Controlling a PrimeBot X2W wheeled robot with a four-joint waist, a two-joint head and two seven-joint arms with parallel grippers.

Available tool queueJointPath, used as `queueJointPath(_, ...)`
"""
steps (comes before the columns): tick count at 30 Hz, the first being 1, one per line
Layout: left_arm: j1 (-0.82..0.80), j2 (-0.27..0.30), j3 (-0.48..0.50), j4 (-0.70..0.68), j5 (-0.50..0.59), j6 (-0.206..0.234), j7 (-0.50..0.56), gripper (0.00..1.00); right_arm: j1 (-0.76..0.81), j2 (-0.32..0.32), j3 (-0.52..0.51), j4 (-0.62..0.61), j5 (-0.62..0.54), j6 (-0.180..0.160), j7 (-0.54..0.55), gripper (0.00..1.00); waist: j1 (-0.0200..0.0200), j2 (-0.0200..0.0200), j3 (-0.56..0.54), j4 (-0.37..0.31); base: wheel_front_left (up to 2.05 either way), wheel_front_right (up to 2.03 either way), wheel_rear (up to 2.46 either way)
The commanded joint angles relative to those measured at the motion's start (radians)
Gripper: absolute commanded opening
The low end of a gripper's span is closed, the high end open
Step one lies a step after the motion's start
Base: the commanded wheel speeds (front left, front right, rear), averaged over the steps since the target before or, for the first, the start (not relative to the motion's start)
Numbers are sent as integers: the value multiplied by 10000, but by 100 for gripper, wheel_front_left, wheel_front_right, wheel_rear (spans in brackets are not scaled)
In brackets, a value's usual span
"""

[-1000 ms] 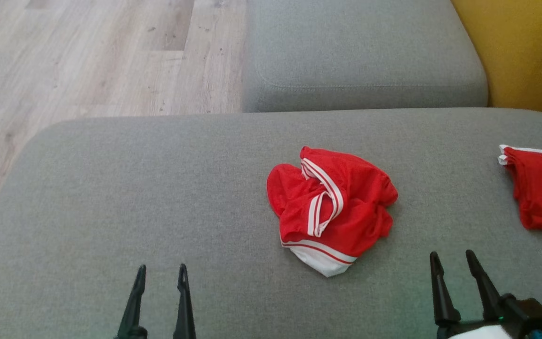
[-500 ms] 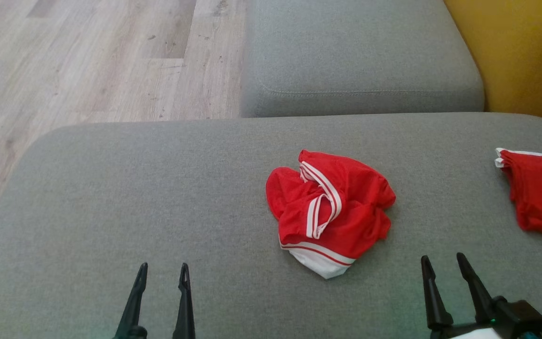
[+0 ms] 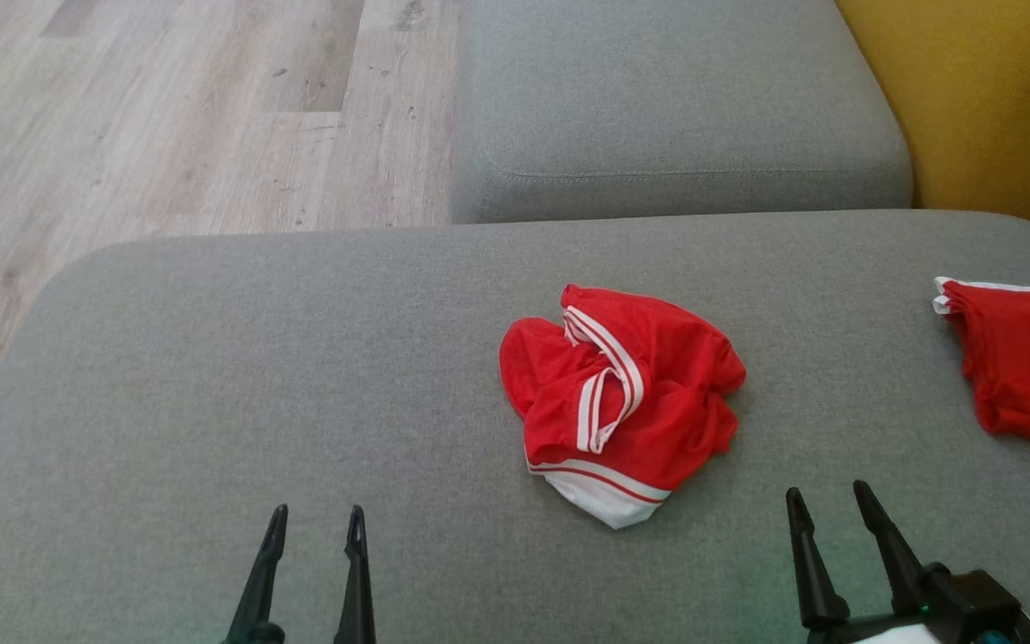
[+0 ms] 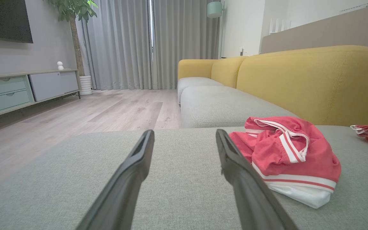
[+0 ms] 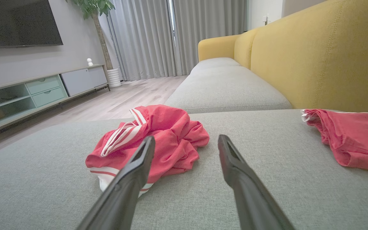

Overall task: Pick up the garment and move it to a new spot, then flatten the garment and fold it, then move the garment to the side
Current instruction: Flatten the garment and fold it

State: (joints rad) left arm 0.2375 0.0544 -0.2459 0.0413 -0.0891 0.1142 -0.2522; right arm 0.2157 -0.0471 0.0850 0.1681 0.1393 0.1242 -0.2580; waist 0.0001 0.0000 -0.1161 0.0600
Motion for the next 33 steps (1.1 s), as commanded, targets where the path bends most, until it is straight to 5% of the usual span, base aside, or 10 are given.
queueJointPath(1,-332,-40,260,-291,-72,37,-95,100,-393,-193,214,-350,-42,65,-38,100,-1,0,4,-2,0,0,0)
queueJointPath(14,-744,-41,-215,-134,-143,-194,-95,100,-539,-254,272,-311,32,65,-38,100,-1,0,324,-195,0,0,0)
queueJointPath(27,-3530,-41,-2890,2261,674,-906,-95,100,-1126,-487,586,-425,-42,65,-38,100,-1,0,1531,-1165,0,0,0)
queueJointPath(33,-5029,-41,-3713,3764,1075,-693,-95,100,-1687,-603,851,-506,38,65,-38,100,-1,0,2276,-1880,0,0,0)
